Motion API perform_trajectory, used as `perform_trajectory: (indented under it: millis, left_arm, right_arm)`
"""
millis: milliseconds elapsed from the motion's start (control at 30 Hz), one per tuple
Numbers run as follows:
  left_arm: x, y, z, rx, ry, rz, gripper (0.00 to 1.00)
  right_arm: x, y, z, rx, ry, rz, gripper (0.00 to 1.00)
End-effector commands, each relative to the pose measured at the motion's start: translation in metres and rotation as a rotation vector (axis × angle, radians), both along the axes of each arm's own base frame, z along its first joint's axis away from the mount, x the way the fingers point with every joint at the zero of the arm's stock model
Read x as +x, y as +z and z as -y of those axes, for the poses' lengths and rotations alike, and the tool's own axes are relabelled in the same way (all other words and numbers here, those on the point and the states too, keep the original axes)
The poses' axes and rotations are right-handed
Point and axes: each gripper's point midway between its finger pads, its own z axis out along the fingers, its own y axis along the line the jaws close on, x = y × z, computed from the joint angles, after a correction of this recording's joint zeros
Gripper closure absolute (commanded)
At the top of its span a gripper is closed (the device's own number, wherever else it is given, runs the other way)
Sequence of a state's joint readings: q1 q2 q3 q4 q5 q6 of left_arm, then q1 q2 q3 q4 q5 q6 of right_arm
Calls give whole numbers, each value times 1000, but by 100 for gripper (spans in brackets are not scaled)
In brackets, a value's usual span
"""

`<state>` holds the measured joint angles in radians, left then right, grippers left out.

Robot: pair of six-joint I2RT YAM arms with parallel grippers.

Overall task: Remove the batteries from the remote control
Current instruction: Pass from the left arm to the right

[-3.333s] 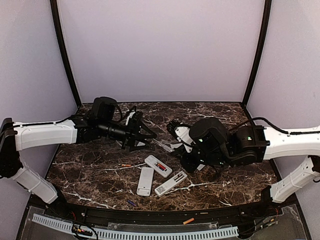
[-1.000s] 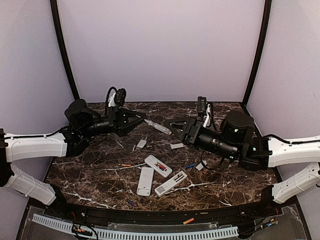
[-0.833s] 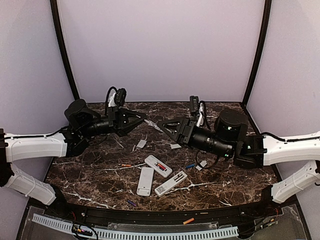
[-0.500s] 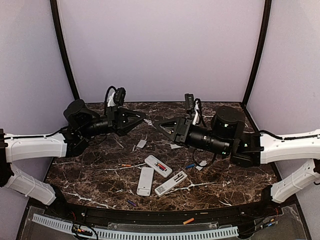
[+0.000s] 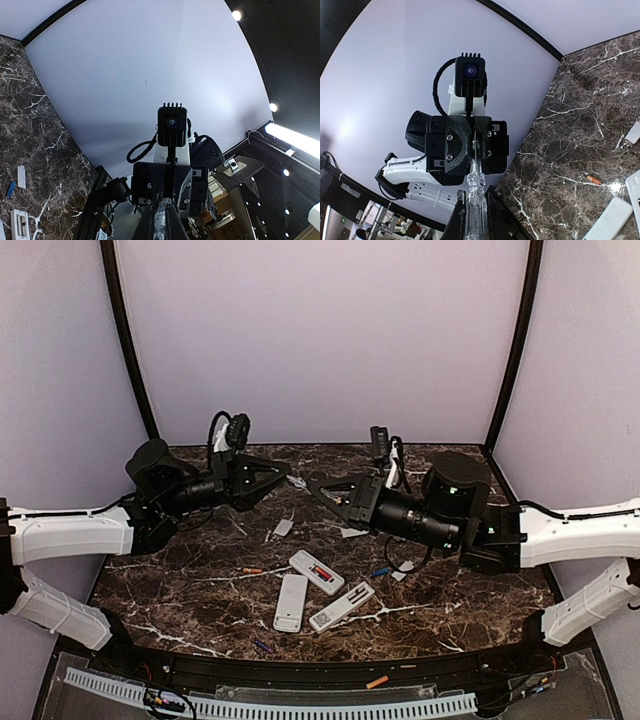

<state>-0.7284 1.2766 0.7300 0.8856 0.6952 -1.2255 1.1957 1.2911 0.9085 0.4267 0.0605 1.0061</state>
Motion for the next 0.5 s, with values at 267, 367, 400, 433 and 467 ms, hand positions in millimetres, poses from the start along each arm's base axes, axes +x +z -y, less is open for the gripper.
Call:
perform_trajectory:
  millis: [267, 367, 400, 433, 467]
  left_arm:
    - [7, -67, -5, 292, 78, -68, 32]
    - [14, -114, -16, 485, 138, -138, 25]
    - [14, -124, -17, 519, 138, -145, 24]
    - [13, -135, -19, 555, 139, -169, 23]
    - [14, -146, -20, 583, 135, -184, 23]
  right_arm:
    - [21, -56, 58, -301, -237, -109, 100]
    - [18, -97, 85, -476, -281, -206, 100]
    - [17, -108, 91, -520, -286, -234, 100]
    - [14, -120, 97, -564, -282, -261, 100]
    - [11, -130, 100, -598, -272, -286, 100]
